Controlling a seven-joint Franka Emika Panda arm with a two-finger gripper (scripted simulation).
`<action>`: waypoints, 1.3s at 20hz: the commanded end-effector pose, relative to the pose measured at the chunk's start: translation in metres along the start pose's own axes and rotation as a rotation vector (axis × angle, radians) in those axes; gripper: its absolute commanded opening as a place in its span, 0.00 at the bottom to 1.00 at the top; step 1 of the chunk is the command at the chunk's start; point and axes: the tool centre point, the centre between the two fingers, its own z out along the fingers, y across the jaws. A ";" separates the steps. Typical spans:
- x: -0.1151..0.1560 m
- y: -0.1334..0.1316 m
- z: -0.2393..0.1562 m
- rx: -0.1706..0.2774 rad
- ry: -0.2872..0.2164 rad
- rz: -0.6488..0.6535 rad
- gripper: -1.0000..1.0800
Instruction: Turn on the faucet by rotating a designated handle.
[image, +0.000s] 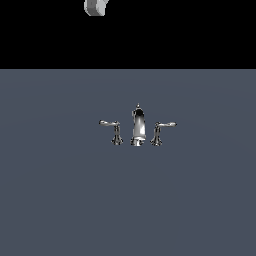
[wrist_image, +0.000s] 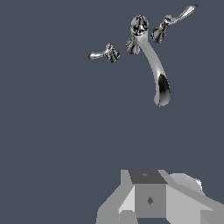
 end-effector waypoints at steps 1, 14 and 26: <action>0.017 -0.011 0.011 0.018 -0.012 0.076 0.00; 0.105 -0.052 0.085 0.048 -0.027 0.490 0.00; 0.180 -0.072 0.164 0.032 0.054 0.866 0.00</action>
